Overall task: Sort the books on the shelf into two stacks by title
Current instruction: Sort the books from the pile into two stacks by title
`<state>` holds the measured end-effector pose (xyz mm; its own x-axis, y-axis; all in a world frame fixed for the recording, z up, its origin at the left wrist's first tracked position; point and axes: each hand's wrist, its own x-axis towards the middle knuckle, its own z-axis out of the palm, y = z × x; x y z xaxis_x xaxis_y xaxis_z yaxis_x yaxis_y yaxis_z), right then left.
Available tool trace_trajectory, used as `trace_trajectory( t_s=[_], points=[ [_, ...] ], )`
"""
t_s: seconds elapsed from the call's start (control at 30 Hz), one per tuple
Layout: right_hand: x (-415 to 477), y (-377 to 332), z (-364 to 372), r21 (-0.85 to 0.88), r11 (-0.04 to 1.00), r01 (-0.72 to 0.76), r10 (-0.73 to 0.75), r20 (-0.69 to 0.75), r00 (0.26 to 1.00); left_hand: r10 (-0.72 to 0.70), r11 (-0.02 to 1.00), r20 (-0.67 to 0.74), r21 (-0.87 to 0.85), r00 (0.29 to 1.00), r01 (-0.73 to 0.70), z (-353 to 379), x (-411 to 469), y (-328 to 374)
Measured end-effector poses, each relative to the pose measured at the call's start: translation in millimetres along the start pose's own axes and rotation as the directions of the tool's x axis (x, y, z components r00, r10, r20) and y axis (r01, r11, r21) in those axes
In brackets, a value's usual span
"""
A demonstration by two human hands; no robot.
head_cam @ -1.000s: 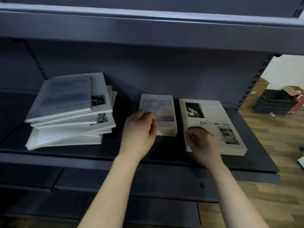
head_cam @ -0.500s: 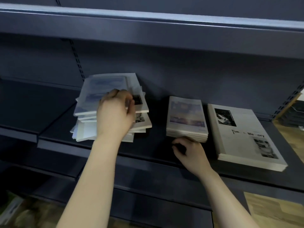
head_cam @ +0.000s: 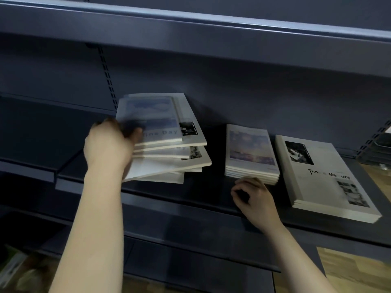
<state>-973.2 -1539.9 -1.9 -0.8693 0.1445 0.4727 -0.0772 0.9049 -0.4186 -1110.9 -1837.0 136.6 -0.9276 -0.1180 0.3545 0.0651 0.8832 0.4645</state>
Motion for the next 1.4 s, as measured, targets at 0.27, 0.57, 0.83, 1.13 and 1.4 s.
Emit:
trace_trajectory(
  t_s=[0.27, 0.57, 0.83, 1.13, 1.4],
  points=[
    [0, 0, 0, -0.004, 1.0, -0.009, 0.009, -0.004, 1.0, -0.081, 0.991, 0.065, -0.1, 0.995, 0.087, -14, 4, 14],
    [1, 0, -2, 0.015, 1.0, -0.012, 0.012, 0.005, 1.0, -0.07, 0.658, 0.058, -0.748, 0.996, 0.089, -18, -15, 30],
    [11, -21, -27, 0.397, 0.9, -0.181, 0.19, 0.015, 0.982, 0.022, 0.33, 0.186, -0.929, 0.982, 0.168, -6, -53, 74],
    [30, -47, -93, 0.917, 0.309, -0.251, 0.441, 0.096, 0.893, 0.295, 0.192, 0.323, -0.942, 0.899, 0.276, 26, -100, 126],
    [17, -10, -100, 0.898, 0.304, -0.318, 0.628, 0.062, 0.776, 0.365, 0.411, 0.503, -0.842, 0.783, 0.35, 73, -125, 138]
  ],
)
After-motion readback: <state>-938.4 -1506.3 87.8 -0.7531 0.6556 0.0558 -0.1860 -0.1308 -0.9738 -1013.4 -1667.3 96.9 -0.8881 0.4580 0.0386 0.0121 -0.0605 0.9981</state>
